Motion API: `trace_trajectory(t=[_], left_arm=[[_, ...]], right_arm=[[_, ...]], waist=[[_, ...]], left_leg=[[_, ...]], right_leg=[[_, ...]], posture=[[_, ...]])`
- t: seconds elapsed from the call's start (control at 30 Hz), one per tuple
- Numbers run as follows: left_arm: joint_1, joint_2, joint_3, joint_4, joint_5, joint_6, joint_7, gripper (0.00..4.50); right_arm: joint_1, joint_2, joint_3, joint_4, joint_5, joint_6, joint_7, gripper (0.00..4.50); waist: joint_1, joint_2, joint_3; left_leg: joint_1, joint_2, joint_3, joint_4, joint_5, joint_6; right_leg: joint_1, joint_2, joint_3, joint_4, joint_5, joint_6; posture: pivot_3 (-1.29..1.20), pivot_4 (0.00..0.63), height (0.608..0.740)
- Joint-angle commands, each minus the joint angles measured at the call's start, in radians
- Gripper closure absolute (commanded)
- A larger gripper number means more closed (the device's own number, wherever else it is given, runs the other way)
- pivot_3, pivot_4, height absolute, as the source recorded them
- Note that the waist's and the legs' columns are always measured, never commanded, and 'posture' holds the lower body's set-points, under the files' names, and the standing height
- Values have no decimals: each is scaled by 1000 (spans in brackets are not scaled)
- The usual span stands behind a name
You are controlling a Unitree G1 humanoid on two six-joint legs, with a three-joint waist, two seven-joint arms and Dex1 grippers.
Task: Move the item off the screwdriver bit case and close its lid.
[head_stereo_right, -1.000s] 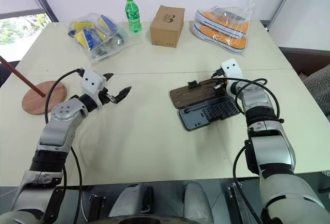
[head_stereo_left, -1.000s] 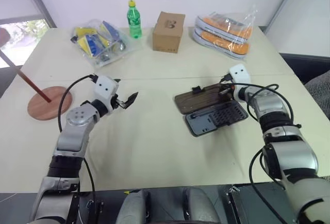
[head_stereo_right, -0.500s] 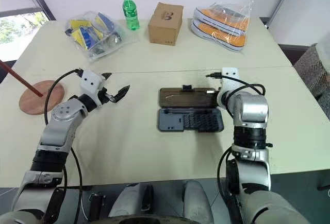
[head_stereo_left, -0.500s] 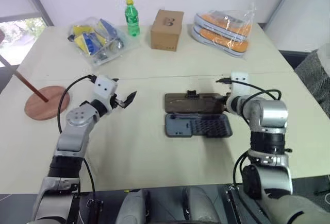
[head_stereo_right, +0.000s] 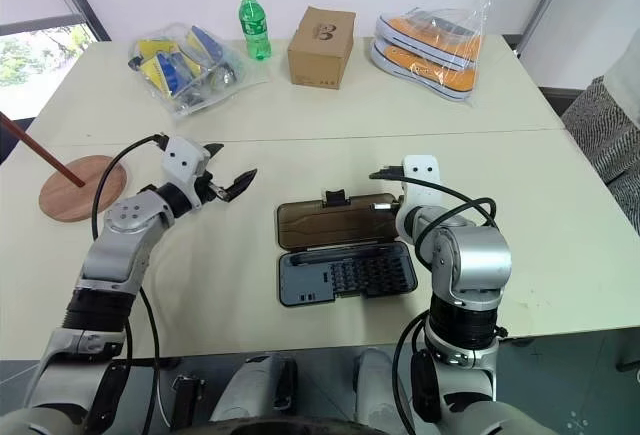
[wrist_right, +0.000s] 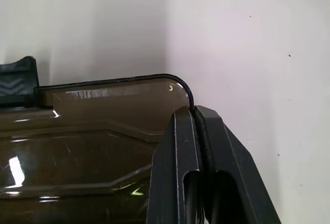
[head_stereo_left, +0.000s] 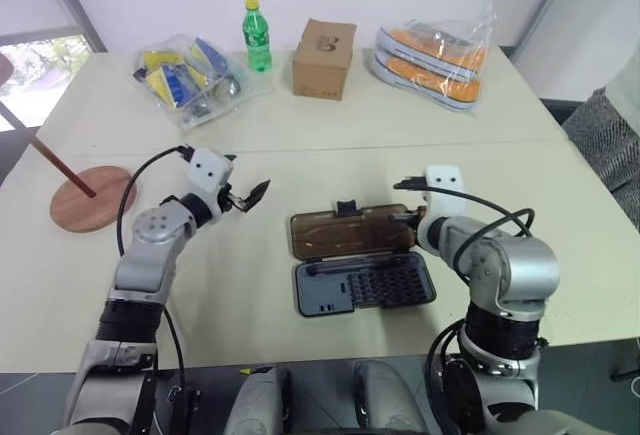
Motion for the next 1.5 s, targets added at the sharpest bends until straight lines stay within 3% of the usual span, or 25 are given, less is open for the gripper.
trace_trajectory(t=[0.03,0.33,0.87,1.0,1.17,1.2,1.3,1.5], left_arm=[[-19,-3,4,-14,6,-5,-1,0],[0,-6,9,-37,19,-9,11,0],[-4,-13,5,-31,24,-13,14,0],[-8,-15,4,-27,24,-13,13,0],[2,-13,2,-38,20,-4,5,0],[6,-10,1,-43,15,2,-4,0],[32,13,4,-84,-25,34,-67,0],[66,90,9,-215,-180,189,-260,0]], right_arm=[[-58,-6,-34,4,-27,7,-33,4476],[-106,29,-67,81,-70,7,-86,4476],[-67,15,-49,55,-52,7,-50,4476],[-65,9,-42,50,-43,7,-36,3153],[-64,-16,-26,32,-30,7,-9,398],[-64,-39,-9,21,-21,7,8,58],[-71,-132,27,-32,34,5,87,58],[-54,-417,90,-72,127,-220,294,58]], waist=[[0,0,0],[0,0,0],[-1,0,0],[-1,0,0],[-1,0,0],[-1,0,0],[-1,0,0],[-1,0,1]], left_leg=[[0,0,0,0,0,0],[0,0,0,0,0,0],[0,0,-1,0,0,0],[0,0,-1,0,0,0],[0,0,-1,0,0,0],[0,0,-1,0,0,0],[0,0,-1,0,0,0],[0,1,-1,0,0,0]], right_leg=[[0,0,0,0,0,0],[0,0,0,0,0,0],[0,0,0,0,0,0],[0,0,0,0,0,0],[0,0,0,0,0,0],[0,0,0,0,0,0],[0,0,0,0,0,0],[1,0,0,-1,0,0]], posture=[[0,150,740],[0,150,740],[0,150,740],[0,150,740],[0,150,740],[0,150,740],[0,150,740],[0,150,740]])
